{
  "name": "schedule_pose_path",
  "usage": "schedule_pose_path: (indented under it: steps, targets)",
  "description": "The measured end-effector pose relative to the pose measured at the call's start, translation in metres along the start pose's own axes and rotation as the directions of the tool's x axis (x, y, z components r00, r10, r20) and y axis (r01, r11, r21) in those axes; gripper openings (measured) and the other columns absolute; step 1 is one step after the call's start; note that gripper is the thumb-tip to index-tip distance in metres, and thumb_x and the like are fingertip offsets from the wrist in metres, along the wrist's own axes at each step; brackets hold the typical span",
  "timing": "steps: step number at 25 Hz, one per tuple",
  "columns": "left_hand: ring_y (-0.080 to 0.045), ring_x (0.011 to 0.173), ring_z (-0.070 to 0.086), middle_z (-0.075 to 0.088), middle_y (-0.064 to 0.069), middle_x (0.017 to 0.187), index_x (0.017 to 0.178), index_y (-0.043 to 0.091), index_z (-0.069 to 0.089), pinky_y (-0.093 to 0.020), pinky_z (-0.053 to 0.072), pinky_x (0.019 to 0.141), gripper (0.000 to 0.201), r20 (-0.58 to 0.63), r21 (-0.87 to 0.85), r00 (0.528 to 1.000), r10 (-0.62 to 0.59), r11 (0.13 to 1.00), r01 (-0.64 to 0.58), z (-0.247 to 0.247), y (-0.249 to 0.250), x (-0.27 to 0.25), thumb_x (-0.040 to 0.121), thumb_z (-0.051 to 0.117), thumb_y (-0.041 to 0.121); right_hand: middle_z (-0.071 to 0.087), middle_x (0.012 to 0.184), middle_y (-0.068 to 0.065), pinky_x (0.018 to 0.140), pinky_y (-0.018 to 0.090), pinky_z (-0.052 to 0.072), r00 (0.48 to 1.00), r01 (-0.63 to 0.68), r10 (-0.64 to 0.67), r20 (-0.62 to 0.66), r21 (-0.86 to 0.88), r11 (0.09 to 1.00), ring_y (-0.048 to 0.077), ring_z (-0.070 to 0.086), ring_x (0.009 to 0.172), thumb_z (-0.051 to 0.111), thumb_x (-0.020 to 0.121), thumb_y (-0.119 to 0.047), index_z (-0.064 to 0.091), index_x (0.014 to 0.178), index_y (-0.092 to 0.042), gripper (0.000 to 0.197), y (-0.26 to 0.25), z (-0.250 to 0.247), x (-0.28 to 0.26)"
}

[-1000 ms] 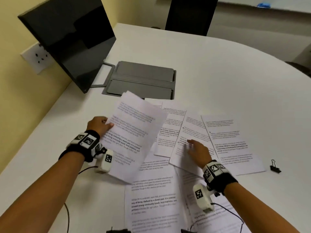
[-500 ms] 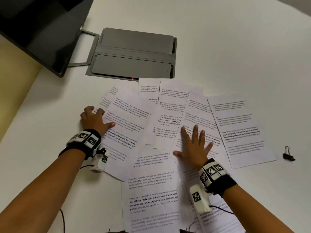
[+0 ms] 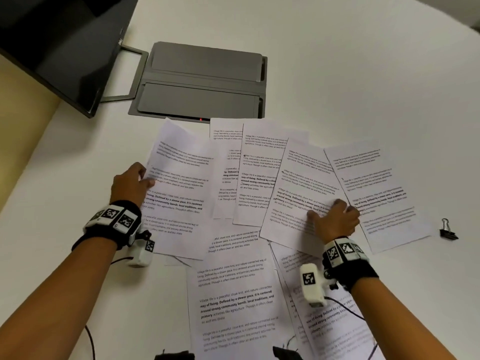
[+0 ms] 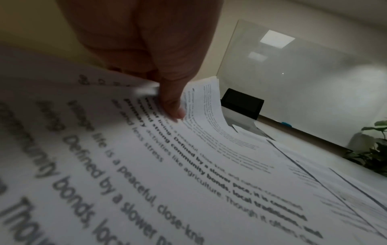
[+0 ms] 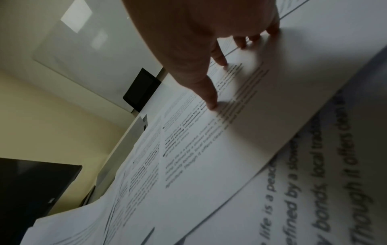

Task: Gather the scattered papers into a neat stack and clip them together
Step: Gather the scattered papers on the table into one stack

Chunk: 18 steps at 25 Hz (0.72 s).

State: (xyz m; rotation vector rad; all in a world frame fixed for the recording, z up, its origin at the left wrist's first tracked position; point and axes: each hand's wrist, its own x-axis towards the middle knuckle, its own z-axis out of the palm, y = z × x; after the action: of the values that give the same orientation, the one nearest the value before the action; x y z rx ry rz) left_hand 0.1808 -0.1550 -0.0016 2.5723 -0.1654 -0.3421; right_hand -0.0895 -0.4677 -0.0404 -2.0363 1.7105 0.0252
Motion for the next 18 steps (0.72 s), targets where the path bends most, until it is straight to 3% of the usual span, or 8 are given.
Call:
schedule_pose_path:
  steps: [3,5,8,11,14,18]
  targets:
    - [-0.027,0.077,0.051,0.053,-0.014,0.09,0.113,0.011,0.043,-0.032,0.04,0.07,0.034,-0.064,-0.089,0.997,-0.032,0.996,0.026,-0.01,0.006,-0.01,0.085,0.062,0.011,0.024,0.143,0.027,0.109,0.051,0.026,0.992,-0.126,0.126,0.031,0.0,0.992,0.041,0.026,0.131,0.083,0.065,-0.032,0.019,0.142,-0.004,0.104,-0.011,-0.004,0.003]
    - [-0.029,0.085,0.055,0.058,-0.012,0.095,0.122,0.01,0.045,-0.031,0.04,0.075,0.038,-0.117,-0.162,0.992,-0.044,0.986,0.024,-0.021,0.012,-0.014,0.087,0.06,0.011,0.028,0.141,0.029,0.107,0.052,0.03,0.981,-0.185,0.188,0.045,-0.07,0.98,0.042,0.031,0.129,0.087,0.058,-0.033,0.017,0.142,-0.004,0.113,-0.02,-0.01,0.007]
    - [-0.033,0.089,0.061,0.068,-0.018,0.1,0.106,0.004,0.063,-0.028,0.04,0.075,0.022,-0.158,-0.167,0.987,0.007,0.985,-0.033,-0.037,0.023,-0.021,0.089,0.056,0.016,0.031,0.141,0.028,0.106,0.051,0.029,0.977,-0.178,0.195,0.082,-0.176,0.968,0.041,0.031,0.131,0.087,0.056,-0.037,0.02,0.141,-0.003,0.114,-0.029,-0.014,0.014]
    - [-0.024,0.084,0.062,0.068,-0.008,0.096,0.109,0.01,0.066,-0.027,0.044,0.075,0.025,-0.125,-0.287,0.992,0.014,0.957,-0.05,-0.054,0.044,-0.036,0.089,0.057,0.021,0.033,0.144,0.025,0.107,0.049,0.031,0.975,-0.124,0.162,0.149,-0.236,0.964,0.039,0.031,0.134,0.085,0.06,-0.041,0.023,0.138,0.001,0.109,-0.031,-0.014,0.015]
    - [-0.023,0.084,0.065,0.068,-0.006,0.096,0.111,0.013,0.066,-0.032,0.052,0.078,0.028,-0.164,-0.273,0.981,0.101,0.951,-0.144,-0.071,0.068,-0.05,0.087,0.059,0.025,0.026,0.146,0.026,0.109,0.047,0.029,0.975,-0.116,0.143,0.171,-0.163,0.98,0.04,0.027,0.135,0.085,0.063,-0.03,0.016,0.141,-0.002,0.107,-0.035,-0.018,0.012]
    - [-0.016,0.081,0.062,0.065,-0.001,0.093,0.112,0.014,0.066,-0.013,0.044,0.06,0.028,-0.201,-0.254,0.955,0.219,0.93,-0.267,-0.087,0.097,-0.06,0.087,0.06,0.024,0.028,0.14,0.025,0.104,0.049,0.037,0.971,-0.108,0.128,0.201,-0.107,0.988,0.042,0.038,0.127,0.088,0.059,-0.023,0.022,0.137,-0.006,0.103,-0.041,-0.017,0.012]
